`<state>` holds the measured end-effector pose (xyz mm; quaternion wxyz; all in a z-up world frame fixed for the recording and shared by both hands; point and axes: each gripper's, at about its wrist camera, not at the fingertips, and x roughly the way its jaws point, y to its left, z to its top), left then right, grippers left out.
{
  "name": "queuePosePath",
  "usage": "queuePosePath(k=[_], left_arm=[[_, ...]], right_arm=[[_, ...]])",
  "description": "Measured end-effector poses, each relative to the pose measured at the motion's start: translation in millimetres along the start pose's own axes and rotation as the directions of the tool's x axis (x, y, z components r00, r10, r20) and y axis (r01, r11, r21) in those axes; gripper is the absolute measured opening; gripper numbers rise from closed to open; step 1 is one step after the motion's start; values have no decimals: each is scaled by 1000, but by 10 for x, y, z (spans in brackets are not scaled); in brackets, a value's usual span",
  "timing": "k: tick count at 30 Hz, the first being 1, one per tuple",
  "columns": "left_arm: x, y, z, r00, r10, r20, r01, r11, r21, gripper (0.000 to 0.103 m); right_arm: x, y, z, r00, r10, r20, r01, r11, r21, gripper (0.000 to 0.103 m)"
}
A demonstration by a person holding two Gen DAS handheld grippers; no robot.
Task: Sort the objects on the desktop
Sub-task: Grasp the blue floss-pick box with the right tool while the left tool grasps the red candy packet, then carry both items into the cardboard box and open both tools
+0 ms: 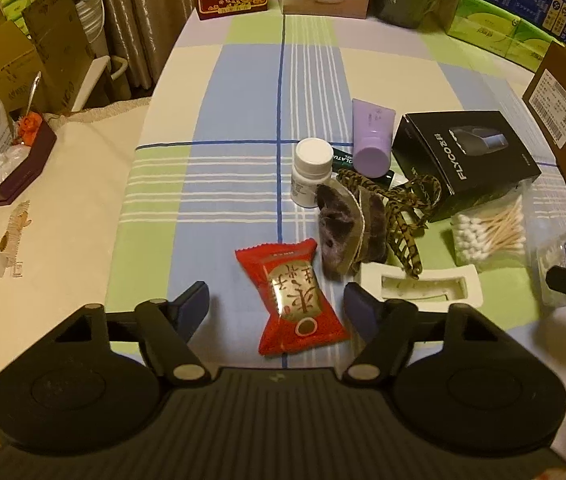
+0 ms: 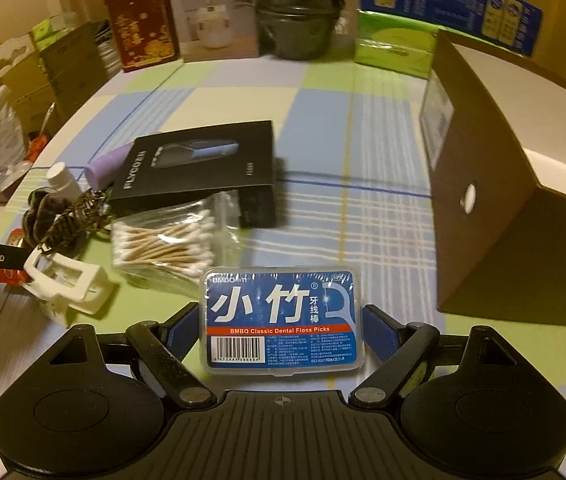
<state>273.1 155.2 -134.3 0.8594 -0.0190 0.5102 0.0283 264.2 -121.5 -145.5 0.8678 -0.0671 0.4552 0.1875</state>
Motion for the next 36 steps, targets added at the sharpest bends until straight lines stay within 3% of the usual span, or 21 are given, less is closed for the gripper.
queuePosePath(k=[5, 8, 9, 10, 26, 36], left_arm=[[99, 15, 46, 1000, -17, -17, 17, 1000, -6, 54], [137, 25, 45, 999, -36, -31, 35, 999, -14, 40], [143, 31, 42, 998, -44, -34, 43, 999, -16, 31], [135, 36, 31, 999, -45, -30, 44, 999, -15, 29], [-344, 39, -226, 999, -42, 11, 42, 999, -24, 23], [-958, -527, -211, 985, -131, 112, 125, 991, 55, 23]], right_arm=[[-28, -86, -14, 1000, -16, -3, 16, 1000, 23, 83], [-54, -128, -33, 1000, -18, -5, 18, 999, 34, 83], [-67, -141, -41, 1000, -16, -6, 17, 999, 37, 83], [-82, -149, -48, 1000, -16, -7, 17, 999, 39, 83], [-448, -263, -130, 999, 34, 19, -34, 999, 23, 83], [-930, -492, -145, 994, 85, 63, -85, 996, 3, 83]])
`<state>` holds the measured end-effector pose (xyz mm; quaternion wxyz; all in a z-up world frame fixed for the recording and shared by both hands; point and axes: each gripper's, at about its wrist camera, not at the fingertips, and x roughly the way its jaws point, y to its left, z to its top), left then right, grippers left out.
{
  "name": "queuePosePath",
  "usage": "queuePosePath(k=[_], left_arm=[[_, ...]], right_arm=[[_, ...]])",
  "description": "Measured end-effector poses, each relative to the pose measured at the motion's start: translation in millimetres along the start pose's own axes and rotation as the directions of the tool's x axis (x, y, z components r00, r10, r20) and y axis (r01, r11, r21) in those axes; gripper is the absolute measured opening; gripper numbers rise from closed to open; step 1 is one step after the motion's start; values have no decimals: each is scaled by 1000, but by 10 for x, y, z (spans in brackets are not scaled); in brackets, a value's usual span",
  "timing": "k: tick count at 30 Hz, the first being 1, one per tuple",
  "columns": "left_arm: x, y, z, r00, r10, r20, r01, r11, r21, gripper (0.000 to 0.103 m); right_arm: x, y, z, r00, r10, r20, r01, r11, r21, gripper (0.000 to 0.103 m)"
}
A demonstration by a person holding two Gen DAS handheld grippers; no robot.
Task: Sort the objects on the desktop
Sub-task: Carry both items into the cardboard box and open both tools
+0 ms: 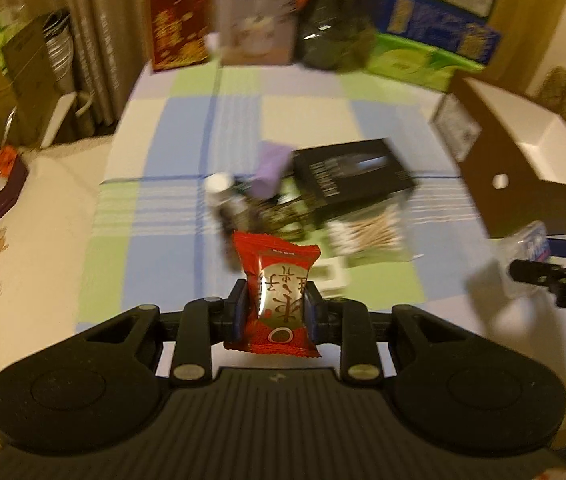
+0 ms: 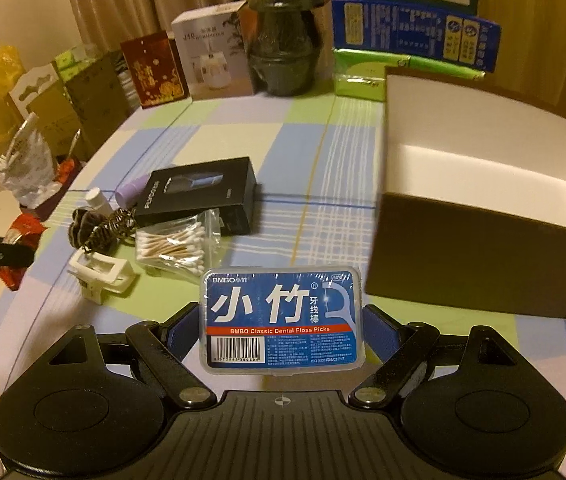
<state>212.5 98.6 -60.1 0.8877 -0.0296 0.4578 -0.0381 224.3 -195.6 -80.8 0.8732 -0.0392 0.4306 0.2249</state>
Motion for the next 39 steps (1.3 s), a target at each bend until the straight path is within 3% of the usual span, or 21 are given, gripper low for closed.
queuePosePath(k=[10, 24, 32, 39], left_arm=[[-120, -931, 189, 992, -125, 36, 120, 986, 116, 23], [156, -2428, 693, 953, -295, 64, 268, 924, 274, 23], [475, -3089, 1007, 940, -338, 54, 310, 908, 283, 23], [1017, -3446, 1259, 942, -336, -21, 331, 916, 226, 23]], right_arm=[[-502, -532, -77, 999, -27, 25, 26, 998, 53, 83], [-1045, -1631, 211, 986, -126, 110, 118, 990, 78, 83], [-1019, -2225, 584, 981, -124, 151, 116, 991, 64, 83], [-585, -2628, 837, 990, -112, 81, 109, 993, 38, 83]])
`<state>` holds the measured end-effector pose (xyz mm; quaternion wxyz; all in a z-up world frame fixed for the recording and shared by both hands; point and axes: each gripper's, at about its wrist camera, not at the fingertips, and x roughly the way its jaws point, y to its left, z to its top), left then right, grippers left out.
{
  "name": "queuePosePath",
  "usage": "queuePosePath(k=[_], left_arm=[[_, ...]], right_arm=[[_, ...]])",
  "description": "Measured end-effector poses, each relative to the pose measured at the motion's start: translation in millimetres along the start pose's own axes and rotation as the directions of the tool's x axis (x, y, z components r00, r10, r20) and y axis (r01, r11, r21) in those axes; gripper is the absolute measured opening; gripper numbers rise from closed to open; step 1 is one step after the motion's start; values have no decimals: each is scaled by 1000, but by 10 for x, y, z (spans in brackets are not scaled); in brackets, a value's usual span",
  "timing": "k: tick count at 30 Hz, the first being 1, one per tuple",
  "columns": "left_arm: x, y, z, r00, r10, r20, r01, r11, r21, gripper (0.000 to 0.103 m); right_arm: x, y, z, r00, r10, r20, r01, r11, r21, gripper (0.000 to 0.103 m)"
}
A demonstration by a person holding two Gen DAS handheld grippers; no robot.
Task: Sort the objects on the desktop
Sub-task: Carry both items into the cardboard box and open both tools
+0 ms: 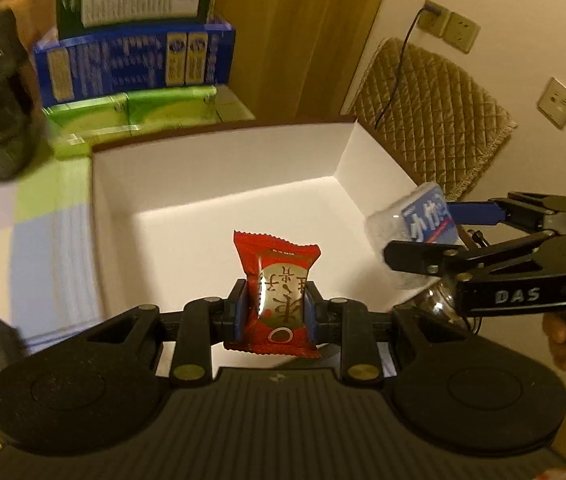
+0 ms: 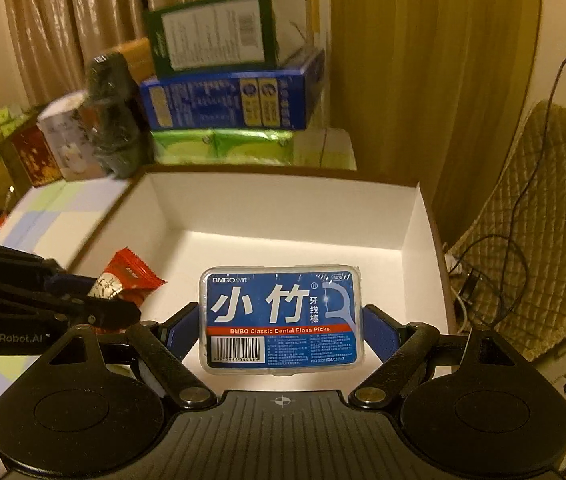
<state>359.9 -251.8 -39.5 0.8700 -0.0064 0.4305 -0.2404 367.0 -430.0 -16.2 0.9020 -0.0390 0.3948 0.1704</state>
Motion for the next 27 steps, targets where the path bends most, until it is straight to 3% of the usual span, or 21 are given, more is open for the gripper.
queuePosePath(k=[8, 16, 27], left_arm=[[585, 18, 206, 995, 22, -100, -27, 998, -53, 23], [909, 23, 197, 982, 42, -184, -56, 996, -72, 25], [918, 86, 185, 977, 86, -197, -102, 992, -73, 39]], right_arm=[[514, -269, 31, 992, 0, -123, 0, 1000, -4, 83], [725, -353, 20, 980, 26, -196, -32, 999, -24, 83], [878, -319, 14, 969, 45, -242, -55, 998, -36, 83]])
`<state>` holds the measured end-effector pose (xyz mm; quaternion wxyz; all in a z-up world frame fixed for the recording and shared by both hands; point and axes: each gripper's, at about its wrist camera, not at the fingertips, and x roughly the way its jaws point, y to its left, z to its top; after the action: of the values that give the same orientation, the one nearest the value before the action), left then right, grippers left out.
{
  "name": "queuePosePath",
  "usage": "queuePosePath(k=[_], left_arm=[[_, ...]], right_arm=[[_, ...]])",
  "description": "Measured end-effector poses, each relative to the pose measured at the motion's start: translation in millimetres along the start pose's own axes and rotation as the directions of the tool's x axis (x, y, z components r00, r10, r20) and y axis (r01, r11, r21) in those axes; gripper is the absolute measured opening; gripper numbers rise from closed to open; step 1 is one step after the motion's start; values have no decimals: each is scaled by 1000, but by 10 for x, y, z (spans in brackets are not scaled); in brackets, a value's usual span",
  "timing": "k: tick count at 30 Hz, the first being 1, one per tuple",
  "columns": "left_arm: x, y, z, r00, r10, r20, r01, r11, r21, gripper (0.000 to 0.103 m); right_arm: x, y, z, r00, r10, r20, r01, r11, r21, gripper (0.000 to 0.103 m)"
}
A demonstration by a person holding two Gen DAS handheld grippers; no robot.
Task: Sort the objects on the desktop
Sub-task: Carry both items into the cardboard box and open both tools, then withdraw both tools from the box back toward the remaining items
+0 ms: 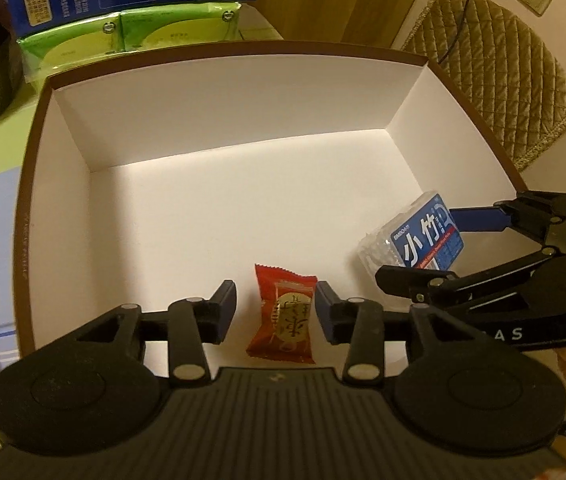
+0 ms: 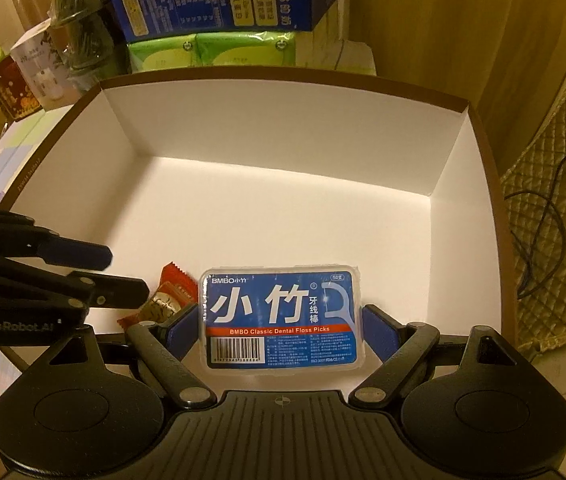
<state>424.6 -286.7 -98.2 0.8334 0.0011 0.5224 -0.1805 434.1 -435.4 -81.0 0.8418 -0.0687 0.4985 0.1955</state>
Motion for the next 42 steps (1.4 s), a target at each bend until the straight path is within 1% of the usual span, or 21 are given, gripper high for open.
queuePosePath(k=[2, 4, 5, 6, 9, 14, 16, 29, 42], left_arm=[[-13, 6, 2, 1000, 12, 3, -12, 1000, -3, 42], [-39, 22, -3, 1000, 29, 11, -29, 1000, -8, 49], [-58, 36, -3, 999, 34, 16, -34, 999, -10, 49], [-78, 49, -5, 999, 36, 21, -36, 999, -14, 51], [-162, 86, -12, 998, 39, 41, -38, 999, -26, 61], [-356, 97, -32, 995, 40, 88, -37, 999, -28, 68], [-434, 94, -56, 994, 36, 106, -33, 999, -28, 74], [-878, 55, -305, 986, 35, 162, -32, 999, -20, 76], [-1296, 206, -597, 976, 26, 218, -20, 999, -28, 76]], right_arm=[[17, 11, -1, 1000, 2, 0, -2, 1000, -8, 85], [1, 31, 3, 1000, -13, 19, 13, 1000, -18, 93], [-20, 39, 1, 999, -21, 31, 22, 1000, -22, 98], [-46, 45, 1, 999, -20, 45, 21, 1000, -22, 100], [-134, 47, 2, 998, 0, 70, 1, 1000, -4, 101], [-296, 82, -22, 995, 2, 101, -4, 1000, 12, 101], [-354, 107, -39, 994, 4, 110, -6, 1000, 16, 101], [-707, 313, -210, 984, 1, 178, -9, 999, 46, 101], [-999, 632, -389, 975, -10, 220, -5, 998, 64, 101]])
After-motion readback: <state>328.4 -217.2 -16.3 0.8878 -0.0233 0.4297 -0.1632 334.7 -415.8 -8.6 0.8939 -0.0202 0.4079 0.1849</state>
